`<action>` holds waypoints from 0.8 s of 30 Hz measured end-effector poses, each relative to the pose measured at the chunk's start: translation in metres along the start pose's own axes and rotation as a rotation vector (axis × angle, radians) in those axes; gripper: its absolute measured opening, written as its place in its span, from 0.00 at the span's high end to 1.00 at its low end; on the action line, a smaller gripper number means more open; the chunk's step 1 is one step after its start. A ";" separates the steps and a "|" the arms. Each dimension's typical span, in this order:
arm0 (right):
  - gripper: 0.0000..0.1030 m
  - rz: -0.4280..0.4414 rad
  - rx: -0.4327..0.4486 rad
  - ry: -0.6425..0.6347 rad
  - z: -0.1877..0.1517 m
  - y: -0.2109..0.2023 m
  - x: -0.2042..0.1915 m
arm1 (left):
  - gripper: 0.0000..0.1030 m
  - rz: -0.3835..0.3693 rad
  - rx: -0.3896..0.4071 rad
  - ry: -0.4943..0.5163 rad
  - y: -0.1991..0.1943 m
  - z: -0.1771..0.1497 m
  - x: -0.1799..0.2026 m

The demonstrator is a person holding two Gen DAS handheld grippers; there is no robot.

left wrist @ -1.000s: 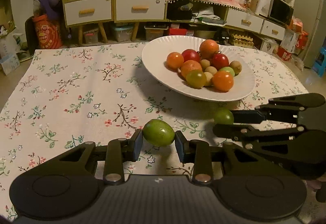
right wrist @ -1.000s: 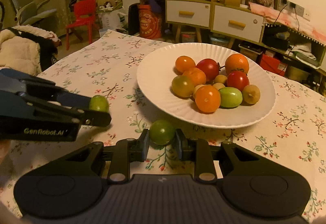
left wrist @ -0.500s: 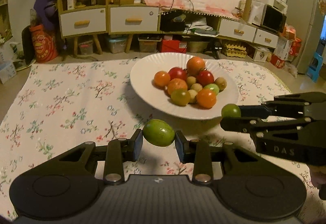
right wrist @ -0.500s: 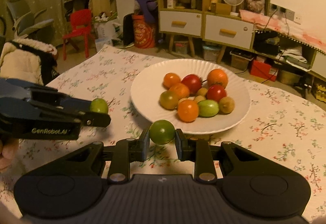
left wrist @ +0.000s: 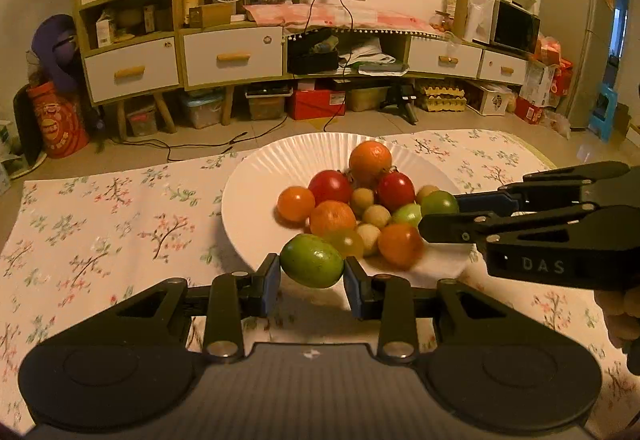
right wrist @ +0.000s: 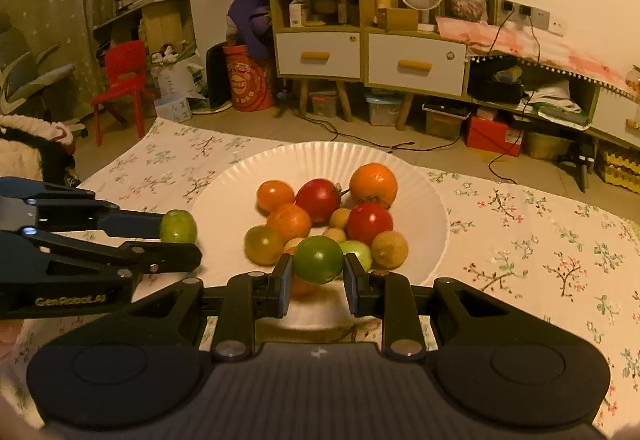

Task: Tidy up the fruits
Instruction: 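Lift and carry both green tomatoes over the bowl with both grippers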

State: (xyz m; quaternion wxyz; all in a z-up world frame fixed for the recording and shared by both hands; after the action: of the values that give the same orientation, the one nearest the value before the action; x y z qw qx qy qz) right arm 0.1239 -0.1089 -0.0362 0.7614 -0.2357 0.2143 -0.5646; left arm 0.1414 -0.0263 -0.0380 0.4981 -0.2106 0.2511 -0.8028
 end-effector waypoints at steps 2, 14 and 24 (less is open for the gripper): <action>0.77 0.006 0.002 0.003 0.003 0.004 0.002 | 0.75 -0.004 -0.006 -0.002 0.006 0.004 -0.004; 0.77 0.019 -0.006 0.036 0.010 0.026 0.004 | 0.75 -0.047 -0.043 -0.015 0.023 0.010 -0.019; 0.76 0.040 -0.017 0.031 0.011 0.032 -0.001 | 0.74 -0.079 -0.037 -0.028 0.025 0.011 -0.027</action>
State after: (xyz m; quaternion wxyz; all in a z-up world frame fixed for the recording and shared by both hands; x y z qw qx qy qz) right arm 0.1546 -0.0988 -0.0472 0.7671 -0.2291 0.2355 -0.5510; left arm 0.1765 -0.0135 -0.0471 0.4656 -0.2408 0.2501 -0.8141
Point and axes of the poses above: each gripper's, at about its wrist camera, not at the fingertips, and y roughly the way its jaws point, x to its right, z to its top, the point moved 4 cm from there along y, roughly the way its jaws point, and after that the axes turned 6 degrees about -z, right-handed, at the moved point
